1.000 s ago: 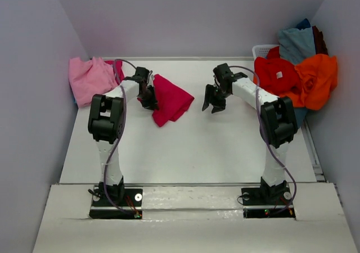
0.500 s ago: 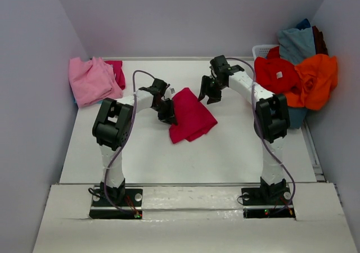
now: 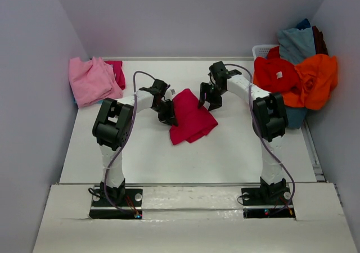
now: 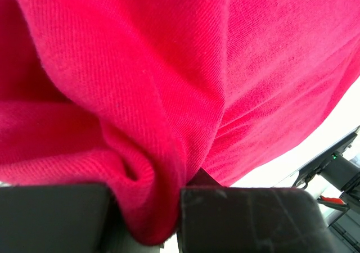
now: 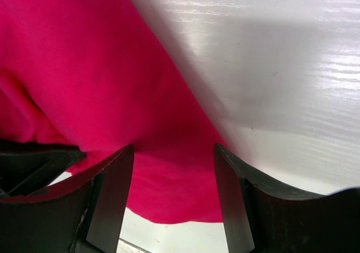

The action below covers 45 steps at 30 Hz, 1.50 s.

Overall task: Fold and stack the t-shirts
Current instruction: Neatly place the folded tshirt to the corner

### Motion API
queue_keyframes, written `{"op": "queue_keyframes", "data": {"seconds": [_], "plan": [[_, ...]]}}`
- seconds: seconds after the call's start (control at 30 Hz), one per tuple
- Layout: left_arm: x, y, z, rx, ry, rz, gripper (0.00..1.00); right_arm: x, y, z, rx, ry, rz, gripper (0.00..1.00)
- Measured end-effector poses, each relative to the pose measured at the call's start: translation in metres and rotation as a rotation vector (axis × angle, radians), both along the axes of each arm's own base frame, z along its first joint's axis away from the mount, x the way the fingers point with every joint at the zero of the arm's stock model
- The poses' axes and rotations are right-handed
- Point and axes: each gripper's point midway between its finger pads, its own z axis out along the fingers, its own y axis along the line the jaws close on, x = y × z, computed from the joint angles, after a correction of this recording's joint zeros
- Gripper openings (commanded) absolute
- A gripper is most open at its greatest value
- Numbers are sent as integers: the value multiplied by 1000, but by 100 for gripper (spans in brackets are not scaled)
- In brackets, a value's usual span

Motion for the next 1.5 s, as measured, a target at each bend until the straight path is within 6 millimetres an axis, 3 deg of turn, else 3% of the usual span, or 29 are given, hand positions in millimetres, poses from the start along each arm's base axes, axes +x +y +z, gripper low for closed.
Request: {"op": "queue_keyframes", "data": {"seconds": [0.47,0.83,1.0,1.13,1.5], "plan": [[-3,1,0,0,13,1,6,-2,-1,-14,-8,14,0,66],[-5,2,0,-24,34,4,6,-2,3,-5,16,16,-6,67],[-5,2,0,-26,34,4,6,1,-2,-8,-11,-10,3,81],[-6,2,-1,-25,36,4,6,-4,-12,-24,-59,-10,-4,85],[-7,4,0,-31,48,6,6,-11,-17,-25,-52,-18,-65,85]]}}
